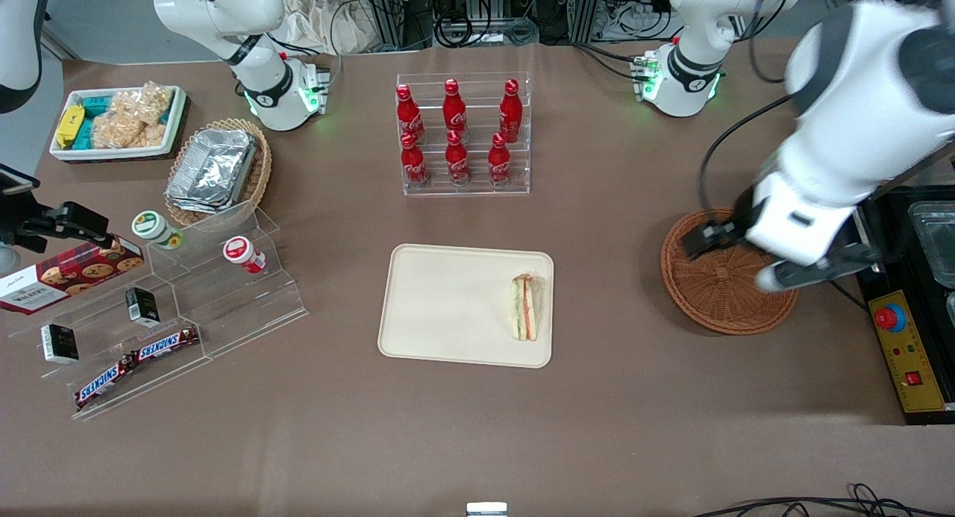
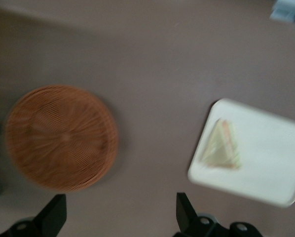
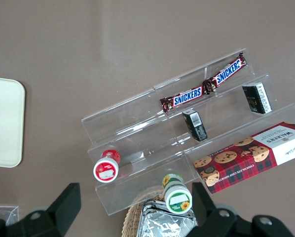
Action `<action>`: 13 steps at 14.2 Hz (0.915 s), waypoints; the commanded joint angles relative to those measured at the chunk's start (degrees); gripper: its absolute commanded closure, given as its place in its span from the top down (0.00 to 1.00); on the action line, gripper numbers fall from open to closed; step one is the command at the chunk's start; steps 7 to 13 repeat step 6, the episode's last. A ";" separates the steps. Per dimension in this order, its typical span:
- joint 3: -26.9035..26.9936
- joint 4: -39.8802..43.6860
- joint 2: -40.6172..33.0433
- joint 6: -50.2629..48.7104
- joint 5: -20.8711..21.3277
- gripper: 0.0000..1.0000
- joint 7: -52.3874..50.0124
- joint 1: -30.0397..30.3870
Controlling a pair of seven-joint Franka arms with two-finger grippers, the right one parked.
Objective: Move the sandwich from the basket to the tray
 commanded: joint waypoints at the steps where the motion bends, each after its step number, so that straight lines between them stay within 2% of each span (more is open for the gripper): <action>1: 2.08 -4.96 -7.90 -5.38 -1.27 1.00 11.04 1.61; 3: 6.30 -8.74 -11.87 -5.47 -1.54 1.00 15.65 1.00; 13: 6.23 -7.79 -11.27 -5.47 -1.01 1.00 15.31 0.91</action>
